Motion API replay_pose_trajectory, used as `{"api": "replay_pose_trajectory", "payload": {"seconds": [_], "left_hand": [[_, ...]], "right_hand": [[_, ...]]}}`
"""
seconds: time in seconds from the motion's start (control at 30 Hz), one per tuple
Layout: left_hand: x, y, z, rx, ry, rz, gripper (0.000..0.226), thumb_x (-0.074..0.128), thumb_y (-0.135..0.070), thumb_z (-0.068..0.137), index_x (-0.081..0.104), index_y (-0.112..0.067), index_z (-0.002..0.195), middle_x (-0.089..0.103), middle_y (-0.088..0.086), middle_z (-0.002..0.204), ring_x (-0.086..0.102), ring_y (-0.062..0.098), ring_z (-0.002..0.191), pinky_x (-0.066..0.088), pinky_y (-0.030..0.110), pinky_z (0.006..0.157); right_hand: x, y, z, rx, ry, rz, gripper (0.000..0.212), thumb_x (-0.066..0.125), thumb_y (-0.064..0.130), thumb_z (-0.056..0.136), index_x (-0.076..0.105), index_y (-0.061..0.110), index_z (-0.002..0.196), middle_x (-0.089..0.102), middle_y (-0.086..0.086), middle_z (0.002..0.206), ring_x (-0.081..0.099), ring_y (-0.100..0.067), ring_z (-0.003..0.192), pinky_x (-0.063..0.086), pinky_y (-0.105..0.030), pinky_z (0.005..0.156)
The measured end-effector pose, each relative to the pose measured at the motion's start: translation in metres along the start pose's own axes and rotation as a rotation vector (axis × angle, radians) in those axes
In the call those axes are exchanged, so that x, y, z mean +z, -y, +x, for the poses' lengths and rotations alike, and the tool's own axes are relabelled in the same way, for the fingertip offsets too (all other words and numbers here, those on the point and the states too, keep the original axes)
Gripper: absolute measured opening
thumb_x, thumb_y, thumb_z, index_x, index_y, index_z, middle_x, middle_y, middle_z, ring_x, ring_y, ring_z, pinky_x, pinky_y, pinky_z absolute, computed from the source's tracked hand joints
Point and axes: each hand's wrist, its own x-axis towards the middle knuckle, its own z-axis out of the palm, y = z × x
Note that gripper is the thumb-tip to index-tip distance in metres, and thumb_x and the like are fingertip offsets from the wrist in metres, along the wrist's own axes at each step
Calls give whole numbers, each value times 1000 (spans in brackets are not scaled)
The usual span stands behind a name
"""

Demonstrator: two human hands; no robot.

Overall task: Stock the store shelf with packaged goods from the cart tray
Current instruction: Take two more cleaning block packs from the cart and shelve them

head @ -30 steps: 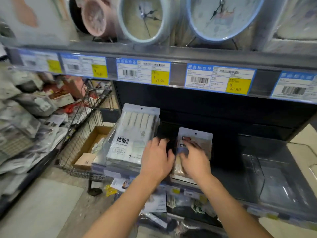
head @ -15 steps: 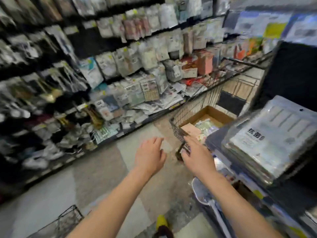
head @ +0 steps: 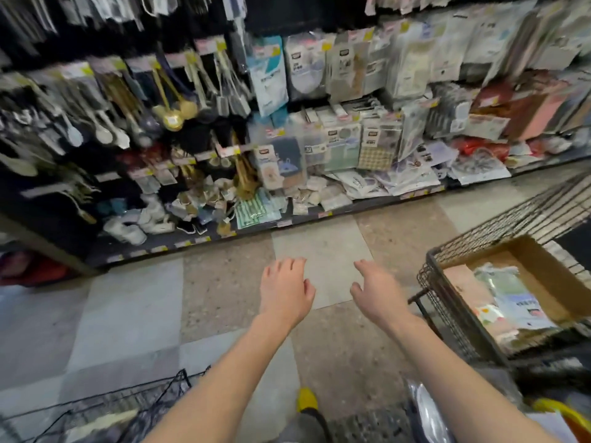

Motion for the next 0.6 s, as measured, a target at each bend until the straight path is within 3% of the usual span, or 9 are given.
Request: {"api": "replay_pose_trajectory", "payload": {"seconds": [0.13, 0.27, 0.47, 0.6], "left_hand": [[-3, 22, 68, -33, 52, 55, 49, 48, -34, 97, 53, -22, 144, 61, 1, 138, 56, 28, 124, 37, 38, 106], [4, 17, 148, -70, 129, 87, 46, 47, -34, 98, 53, -20, 142, 61, 5, 138, 56, 30, 124, 38, 39, 104], [9, -47, 298, 41, 162, 175, 42, 45, -36, 99, 54, -19, 137, 61, 7, 136, 56, 32, 125, 37, 40, 106], [2, -113, 398, 127, 164, 211, 44, 45, -36, 99, 55, -19, 138, 63, 6, 135, 58, 31, 123, 39, 40, 106]], "right_hand": [[-4, 16, 68, -23, 37, -74, 44, 54, 22, 96, 55, 9, 139, 58, -8, 139, 52, -28, 127, 39, -36, 101], [-13, 0, 142, -4, 69, -62, 45, 52, 19, 95, 55, 8, 138, 56, -11, 141, 47, -28, 134, 40, -38, 107], [-49, -63, 276, 87, 36, 21, 43, 54, 17, 93, 55, 6, 135, 56, -12, 138, 51, -33, 129, 45, -40, 100], [-95, -119, 352, 194, -4, 102, 45, 56, 16, 89, 58, 4, 133, 58, -14, 136, 51, -34, 130, 45, -39, 105]]}}
